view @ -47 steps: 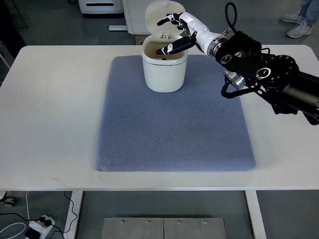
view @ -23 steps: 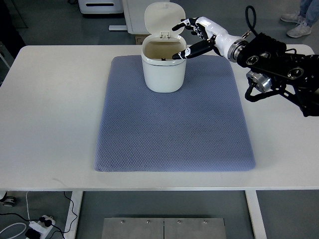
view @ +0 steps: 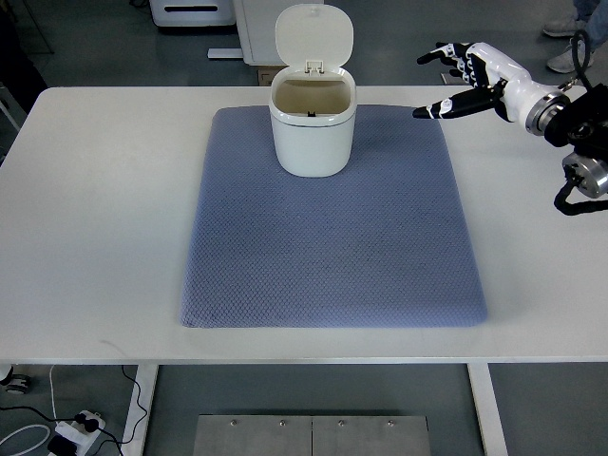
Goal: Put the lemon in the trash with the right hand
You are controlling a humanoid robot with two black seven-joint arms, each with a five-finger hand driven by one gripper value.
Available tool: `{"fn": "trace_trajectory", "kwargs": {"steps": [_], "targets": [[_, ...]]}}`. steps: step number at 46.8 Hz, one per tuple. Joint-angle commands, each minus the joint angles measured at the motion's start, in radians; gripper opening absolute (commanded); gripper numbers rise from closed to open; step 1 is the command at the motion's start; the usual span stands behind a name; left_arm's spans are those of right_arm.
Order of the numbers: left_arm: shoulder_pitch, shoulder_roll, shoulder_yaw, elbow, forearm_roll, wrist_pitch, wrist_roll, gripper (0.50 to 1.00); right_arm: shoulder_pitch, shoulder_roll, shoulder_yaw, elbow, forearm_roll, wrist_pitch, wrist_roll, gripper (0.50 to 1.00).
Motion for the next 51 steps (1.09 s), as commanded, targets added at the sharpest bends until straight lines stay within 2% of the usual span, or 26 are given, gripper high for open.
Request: {"fn": "trace_trajectory", "kwargs": {"steps": [1, 12, 18, 26, 36, 41, 45, 51], "targets": [[0.001, 0.0, 0.0, 0.0, 0.0, 0.0, 0.0, 1.0, -0.04, -0.005, 0.046, -0.013, 0.003, -0.004, -0.003, 1.0], [-0.001, 0.0, 0.0, 0.0, 0.0, 0.0, 0.0, 1.0, -0.247, 0.03, 0.301, -0.139, 0.009, -0.019, 0.001, 1.0], [0.001, 0.0, 0.0, 0.0, 0.0, 0.0, 0.0, 1.0, -0.328, 0.037, 0.451, -0.148, 0.018, -0.015, 0.0, 1.0], [-0.001, 0.0, 0.0, -0.001, 0.0, 0.0, 0.0, 1.0, -0.436, 0.108, 0.603, -0.179, 0.113, -0.009, -0.008, 1.0], [0.001, 0.0, 0.0, 0.0, 0.0, 0.0, 0.0, 1.0, -0.454, 0.169, 0.635, -0.225, 0.175, -0.002, -0.061, 1.0], [0.001, 0.0, 0.0, 0.0, 0.0, 0.0, 0.0, 1.0, -0.454, 0.202, 0.683, -0.231, 0.176, 0.004, -0.06, 1.0], [-0.001, 0.0, 0.0, 0.0, 0.0, 0.0, 0.0, 1.0, -0.457, 0.228, 0.729, -0.258, 0.176, 0.037, -0.066, 1.0], [-0.001, 0.0, 0.0, 0.0, 0.0, 0.0, 0.0, 1.0, -0.451, 0.304, 0.755, -0.361, 0.176, 0.085, -0.066, 1.0]]}}
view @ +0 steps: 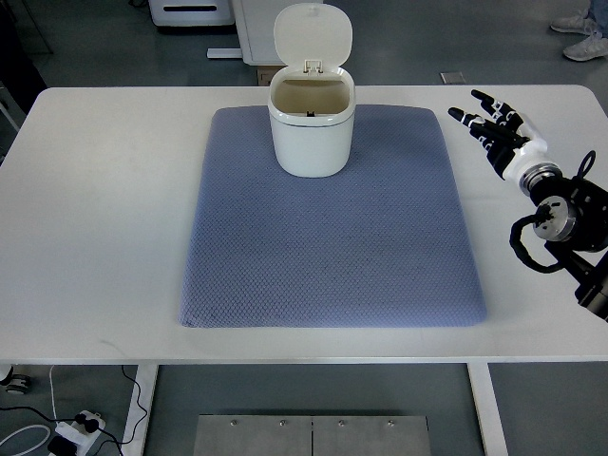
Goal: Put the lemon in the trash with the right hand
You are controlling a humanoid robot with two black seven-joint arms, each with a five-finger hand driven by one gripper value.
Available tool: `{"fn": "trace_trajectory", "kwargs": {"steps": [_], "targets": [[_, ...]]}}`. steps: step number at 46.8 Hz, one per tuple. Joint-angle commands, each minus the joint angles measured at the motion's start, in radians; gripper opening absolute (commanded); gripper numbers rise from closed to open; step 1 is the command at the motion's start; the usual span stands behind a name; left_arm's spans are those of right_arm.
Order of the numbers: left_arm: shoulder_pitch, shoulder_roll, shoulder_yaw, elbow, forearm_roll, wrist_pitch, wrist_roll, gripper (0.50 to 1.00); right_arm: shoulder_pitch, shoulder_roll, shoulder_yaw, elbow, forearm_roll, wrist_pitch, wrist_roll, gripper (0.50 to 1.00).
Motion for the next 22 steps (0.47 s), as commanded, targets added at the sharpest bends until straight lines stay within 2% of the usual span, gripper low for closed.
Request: {"fn": "trace_trajectory", "kwargs": {"steps": [1, 6, 22], "targets": [[0.001, 0.0, 0.0, 0.001, 0.0, 0.0, 0.0, 1.0, 0.007, 0.046, 0.022, -0.064, 0.0, 0.021, 0.0, 1.0], [-0.001, 0.0, 0.0, 0.001, 0.002, 0.0, 0.0, 1.0, 0.007, 0.08, 0.075, -0.111, 0.0, 0.037, 0.0, 1.0], [-0.001, 0.0, 0.0, 0.001, 0.0, 0.0, 0.0, 1.0, 0.01, 0.071, 0.081, -0.131, 0.0, 0.061, 0.001, 1.0]]}}
